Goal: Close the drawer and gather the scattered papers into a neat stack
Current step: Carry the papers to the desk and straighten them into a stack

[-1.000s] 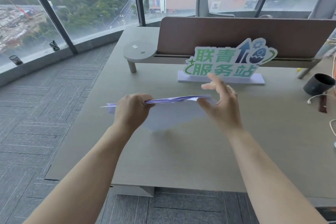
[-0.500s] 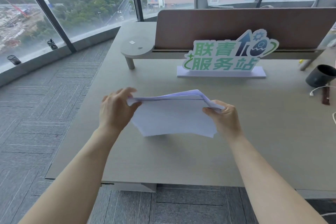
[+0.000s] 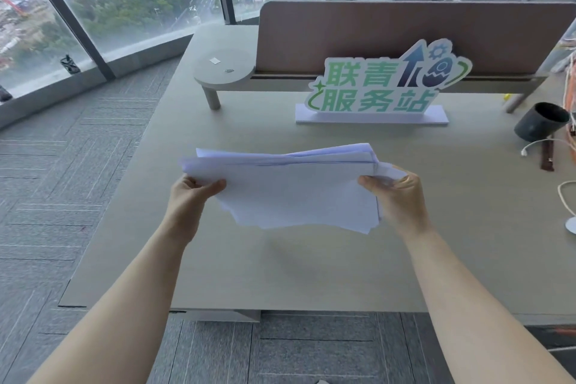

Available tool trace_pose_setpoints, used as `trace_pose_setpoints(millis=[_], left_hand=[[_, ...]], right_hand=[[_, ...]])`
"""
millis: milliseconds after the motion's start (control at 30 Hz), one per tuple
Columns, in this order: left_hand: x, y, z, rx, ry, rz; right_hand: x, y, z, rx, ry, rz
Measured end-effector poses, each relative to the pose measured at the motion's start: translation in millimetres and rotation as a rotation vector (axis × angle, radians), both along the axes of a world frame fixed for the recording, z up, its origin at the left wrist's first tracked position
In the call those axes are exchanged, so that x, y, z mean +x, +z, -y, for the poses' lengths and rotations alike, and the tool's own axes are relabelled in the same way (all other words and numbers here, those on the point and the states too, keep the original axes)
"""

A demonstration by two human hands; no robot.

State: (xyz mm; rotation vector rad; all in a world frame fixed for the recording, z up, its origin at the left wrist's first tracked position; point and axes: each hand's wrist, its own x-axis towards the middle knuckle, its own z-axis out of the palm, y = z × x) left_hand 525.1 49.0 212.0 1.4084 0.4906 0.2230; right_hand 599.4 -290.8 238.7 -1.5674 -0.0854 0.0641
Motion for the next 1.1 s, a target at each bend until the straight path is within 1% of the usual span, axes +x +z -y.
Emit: trace_pose_setpoints(millis=[133,200,267,333,367,433,600,700,800,867,967,1033,1100], left_hand=[[10,5,16,-0.033,0.156,0.119],[10,2,27,-0.021,0.202,0.126],[5,-10,40,0.038,0.171,0.077],[-2,-26,53,0.08,0.158,0.007],[-4,-31,58,0.087,0.169,-0.016],[-3,-33,64,0.102,0.193,-0.027],[5,-26,67,0.096,0.223,0.025],[11,-17,69,0.101,0.211,0.042],[19,-8,65,0.094,0.232,0.103],[20,-7,64,0.097,0.224,0.124],[14,-19,61,0.092,0.183,0.078],[13,-25,58,0.186,0.216,0.081],[15,-21,57,0.302,0.243,0.102]], right_hand=[[-2,-1,0,-0.022,-0.091,0.045],[-6,-13,-1,-0.067,-0.158,0.064],[-11,-39,-3,-0.191,-0.174,-0.008],[-21,-67,-7,-0.346,-0.136,-0.13],[-25,-77,-8,-0.372,-0.134,-0.172],[-27,-82,-11,-0.333,-0.183,-0.176],[-16,-71,-20,-0.22,-0.312,-0.053],[-11,-60,-27,-0.212,-0.322,-0.022],[-8,-55,-29,-0.184,-0.364,0.02],[-11,-60,-27,-0.153,-0.367,0.011],[-20,-69,-25,-0.211,-0.327,-0.045],[-21,-64,-25,-0.246,-0.375,0.025],[-14,-55,-26,-0.294,-0.426,0.179]])
